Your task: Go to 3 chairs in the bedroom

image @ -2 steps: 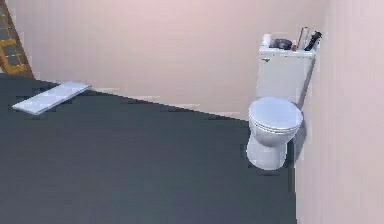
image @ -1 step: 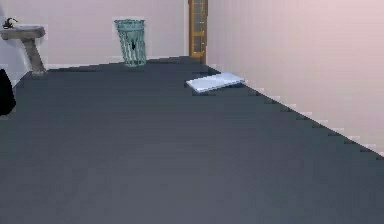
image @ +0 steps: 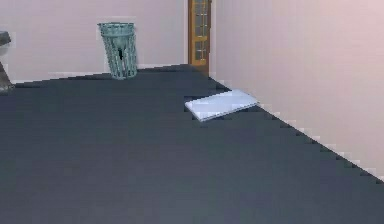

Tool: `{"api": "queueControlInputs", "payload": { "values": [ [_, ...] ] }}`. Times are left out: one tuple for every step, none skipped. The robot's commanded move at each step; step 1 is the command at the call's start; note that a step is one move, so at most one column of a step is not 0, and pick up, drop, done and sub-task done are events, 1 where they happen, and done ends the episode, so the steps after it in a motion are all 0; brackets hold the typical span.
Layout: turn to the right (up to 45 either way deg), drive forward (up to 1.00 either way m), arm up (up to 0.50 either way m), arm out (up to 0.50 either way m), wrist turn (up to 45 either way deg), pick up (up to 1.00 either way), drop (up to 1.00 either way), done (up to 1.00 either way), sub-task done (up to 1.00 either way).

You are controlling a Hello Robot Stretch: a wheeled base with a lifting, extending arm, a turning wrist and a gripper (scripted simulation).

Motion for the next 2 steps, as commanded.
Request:
{"api": "queueControlInputs", "payload": {
  "values": [
    [0.0, 1.00, 0.00, 0.00, 0.0, 0.00, 0.00, 0.00, 0.00],
    [0.0, 1.00, 0.00, 0.00, 0.0, 0.00, 0.00, 0.00, 0.00]
  ]
}}
